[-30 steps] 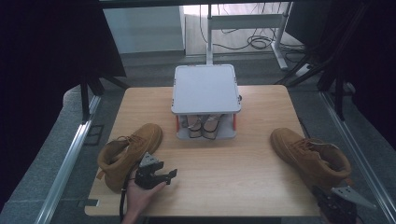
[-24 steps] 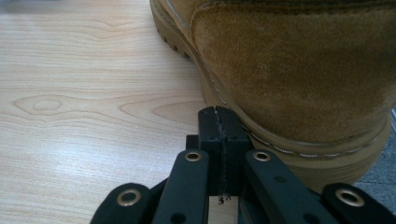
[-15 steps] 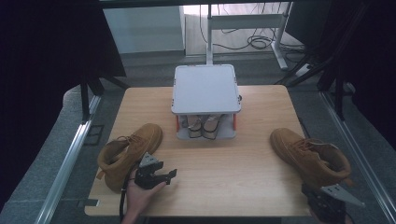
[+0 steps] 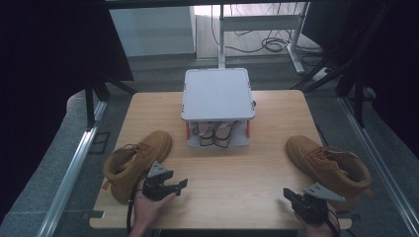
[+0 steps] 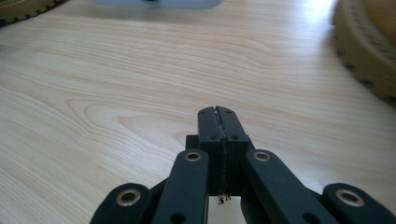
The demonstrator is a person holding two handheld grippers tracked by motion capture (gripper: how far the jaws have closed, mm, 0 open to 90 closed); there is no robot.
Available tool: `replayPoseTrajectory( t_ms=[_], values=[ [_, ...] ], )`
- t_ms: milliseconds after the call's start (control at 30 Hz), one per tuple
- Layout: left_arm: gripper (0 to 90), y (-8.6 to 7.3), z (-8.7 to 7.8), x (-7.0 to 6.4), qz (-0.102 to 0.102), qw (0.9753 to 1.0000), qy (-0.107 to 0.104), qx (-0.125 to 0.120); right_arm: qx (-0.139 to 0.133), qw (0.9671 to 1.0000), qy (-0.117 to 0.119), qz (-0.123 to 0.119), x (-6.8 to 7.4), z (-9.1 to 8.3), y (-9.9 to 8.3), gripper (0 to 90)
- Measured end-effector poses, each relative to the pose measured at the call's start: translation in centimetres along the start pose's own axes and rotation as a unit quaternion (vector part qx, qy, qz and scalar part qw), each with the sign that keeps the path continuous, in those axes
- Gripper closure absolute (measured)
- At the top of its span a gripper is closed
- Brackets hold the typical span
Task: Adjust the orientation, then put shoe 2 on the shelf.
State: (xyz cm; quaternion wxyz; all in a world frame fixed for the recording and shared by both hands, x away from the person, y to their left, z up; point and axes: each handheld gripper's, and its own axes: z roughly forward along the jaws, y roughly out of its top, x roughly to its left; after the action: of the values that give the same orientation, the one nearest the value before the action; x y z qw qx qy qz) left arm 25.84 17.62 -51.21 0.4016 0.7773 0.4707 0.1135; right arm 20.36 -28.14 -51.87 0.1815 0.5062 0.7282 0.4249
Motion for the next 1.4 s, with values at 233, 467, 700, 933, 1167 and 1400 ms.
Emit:
replayPoseTrajectory(
  t_ms=[233, 467, 700, 933, 1167, 1400],
  values=[
    [31.5, 0.2, -0.4, -0.4, 0.007, 1.0, 0.001, -0.007, 0.013, 0.9996, 0.019, -0.018, 1.2, 2.4, 0.9, 89.6],
    [31.3, 1.0, -1.5, -1.6, 0.026, 0.9995, 0.0, -0.016, 0.017, 0.9985, 0.039, -0.035, 2.0, 3.7, 1.9, 88.4],
    [31.5, 2.0, -4.8, -1.7, 0.018, 0.999, -0.013, -0.039, 0.03, 0.9965, 0.066, -0.041, 2.1, 5.3, 3.0, 88.2],
    [31.7, 4.1, -8.5, -1.1, 0.029, 0.9978, 0.03, -0.052, 0.044, 0.9959, 0.057, -0.056, 1.9, 5.2, 2.3, 74.5],
    [32.3, 5.8, -11.8, 1.7, 0.012, 0.9948, 0.065, -0.077, 0.048, 0.9956, 0.068, -0.042, 2.0, 4.9, 2.1, 60.1],
    [33.6, 5.7, -13.9, 5.5, -0.023, 0.99, 0.11, -0.086, 0.046, 0.9966, 0.059, -0.036, 2.2, 4.9, 2.3, 53.0]
  ],
)
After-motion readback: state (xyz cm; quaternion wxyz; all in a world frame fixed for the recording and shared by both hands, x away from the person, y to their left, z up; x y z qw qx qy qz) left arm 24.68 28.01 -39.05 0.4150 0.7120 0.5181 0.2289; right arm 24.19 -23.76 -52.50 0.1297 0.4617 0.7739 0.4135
